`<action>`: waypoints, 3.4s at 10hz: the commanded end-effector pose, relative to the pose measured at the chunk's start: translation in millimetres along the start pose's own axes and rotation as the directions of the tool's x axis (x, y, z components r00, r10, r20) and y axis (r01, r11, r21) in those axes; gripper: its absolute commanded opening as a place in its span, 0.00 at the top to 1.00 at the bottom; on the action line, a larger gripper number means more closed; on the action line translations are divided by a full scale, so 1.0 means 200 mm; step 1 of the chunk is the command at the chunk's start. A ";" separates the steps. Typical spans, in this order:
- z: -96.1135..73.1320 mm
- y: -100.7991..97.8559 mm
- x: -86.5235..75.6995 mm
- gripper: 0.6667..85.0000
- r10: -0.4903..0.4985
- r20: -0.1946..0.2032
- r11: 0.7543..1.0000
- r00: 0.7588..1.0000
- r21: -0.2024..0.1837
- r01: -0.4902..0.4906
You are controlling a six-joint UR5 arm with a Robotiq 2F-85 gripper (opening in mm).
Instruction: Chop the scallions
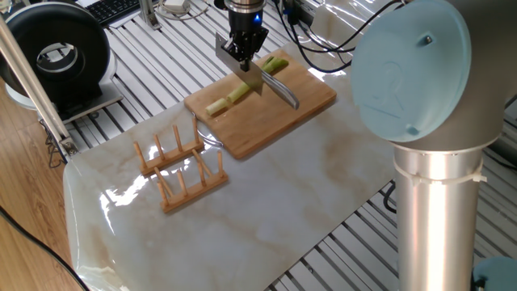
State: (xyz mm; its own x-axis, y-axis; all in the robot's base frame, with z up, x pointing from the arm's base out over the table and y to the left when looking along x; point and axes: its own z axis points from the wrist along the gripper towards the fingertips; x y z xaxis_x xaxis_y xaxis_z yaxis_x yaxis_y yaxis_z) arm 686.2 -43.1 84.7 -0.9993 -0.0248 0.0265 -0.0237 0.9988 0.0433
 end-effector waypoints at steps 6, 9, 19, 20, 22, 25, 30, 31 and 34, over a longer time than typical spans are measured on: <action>0.03 0.03 -0.01 1.00 0.011 0.004 1.000 1.000 -0.004 -0.011; 0.04 0.02 -0.01 1.00 0.017 0.003 1.000 1.000 -0.001 -0.017; 0.09 -0.01 -0.03 0.99 0.017 0.012 1.000 1.000 0.014 -0.017; 0.11 -0.01 -0.04 0.99 0.015 0.021 1.000 1.000 0.014 -0.016; 0.15 -0.01 -0.07 0.99 0.006 0.034 1.000 0.999 0.012 -0.006; 0.17 -0.02 -0.07 0.99 -0.020 0.029 1.000 0.999 -0.006 0.020; 0.18 -0.09 -0.09 0.99 -0.038 -0.011 0.999 0.999 -0.005 0.038; 0.18 -0.10 -0.08 0.99 -0.039 -0.026 0.999 0.999 0.009 0.039; 0.16 -0.06 -0.03 0.99 -0.039 -0.121 0.997 0.992 0.065 0.047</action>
State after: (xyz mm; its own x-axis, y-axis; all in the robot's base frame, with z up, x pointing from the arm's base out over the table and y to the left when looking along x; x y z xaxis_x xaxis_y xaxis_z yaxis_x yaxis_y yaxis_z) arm 696.8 -58.6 48.3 -0.9939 -0.0694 0.0861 -0.0690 0.9976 0.0071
